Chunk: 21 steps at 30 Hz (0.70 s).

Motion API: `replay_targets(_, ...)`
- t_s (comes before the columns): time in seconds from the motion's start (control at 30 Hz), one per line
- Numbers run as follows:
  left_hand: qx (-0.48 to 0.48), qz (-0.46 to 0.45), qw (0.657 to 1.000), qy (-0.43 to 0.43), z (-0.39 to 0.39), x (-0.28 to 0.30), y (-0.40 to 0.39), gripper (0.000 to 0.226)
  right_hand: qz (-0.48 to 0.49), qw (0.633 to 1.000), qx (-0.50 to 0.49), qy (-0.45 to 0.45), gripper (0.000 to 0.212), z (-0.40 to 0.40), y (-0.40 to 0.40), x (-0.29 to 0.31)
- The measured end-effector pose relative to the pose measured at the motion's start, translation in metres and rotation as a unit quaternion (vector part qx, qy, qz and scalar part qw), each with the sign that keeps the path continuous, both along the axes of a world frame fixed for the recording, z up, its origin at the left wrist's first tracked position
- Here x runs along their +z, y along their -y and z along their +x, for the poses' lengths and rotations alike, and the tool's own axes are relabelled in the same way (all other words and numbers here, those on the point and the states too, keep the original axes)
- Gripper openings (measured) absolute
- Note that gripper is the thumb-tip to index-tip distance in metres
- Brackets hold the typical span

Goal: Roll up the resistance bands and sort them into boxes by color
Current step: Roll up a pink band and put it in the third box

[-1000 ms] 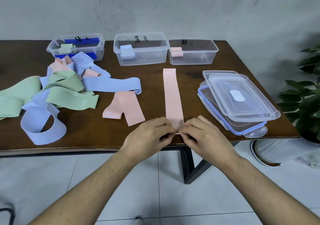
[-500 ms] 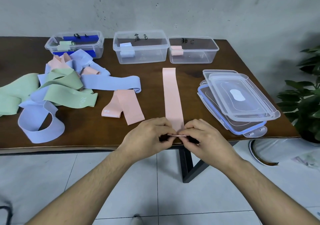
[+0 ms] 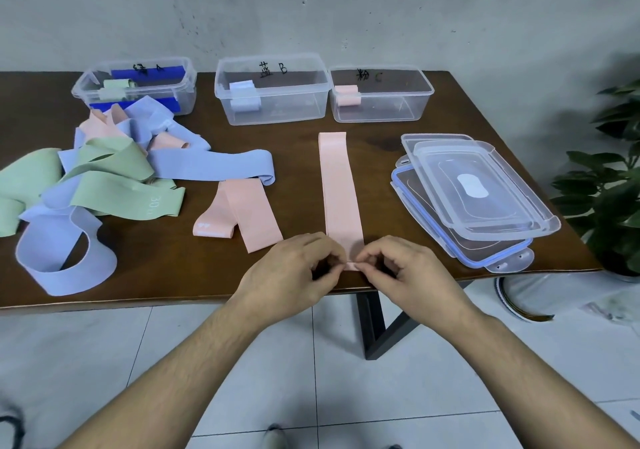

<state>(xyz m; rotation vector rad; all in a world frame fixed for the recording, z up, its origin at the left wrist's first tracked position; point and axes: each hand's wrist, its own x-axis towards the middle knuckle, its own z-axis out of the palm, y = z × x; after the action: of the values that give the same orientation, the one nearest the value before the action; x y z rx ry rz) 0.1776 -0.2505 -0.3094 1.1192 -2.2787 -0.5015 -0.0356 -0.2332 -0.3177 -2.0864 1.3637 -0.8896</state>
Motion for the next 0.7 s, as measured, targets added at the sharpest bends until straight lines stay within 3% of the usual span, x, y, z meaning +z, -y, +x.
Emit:
replay_targets(0.37, 0.006, -0.002, 1.000, 0.009, -0.0018, -0.0034, 0.0024, 0.009, -0.026, 0.998, -0.006, -0.055, 0.012, 0.0039, -0.0038, -0.0023)
replay_targets(0.7, 0.008, -0.001, 1.000, -0.005, -0.0010, -0.0054, 0.0029, 0.023, -0.043, 0.996, 0.017, -0.071, 0.012, 0.0009, -0.0005, -0.0010)
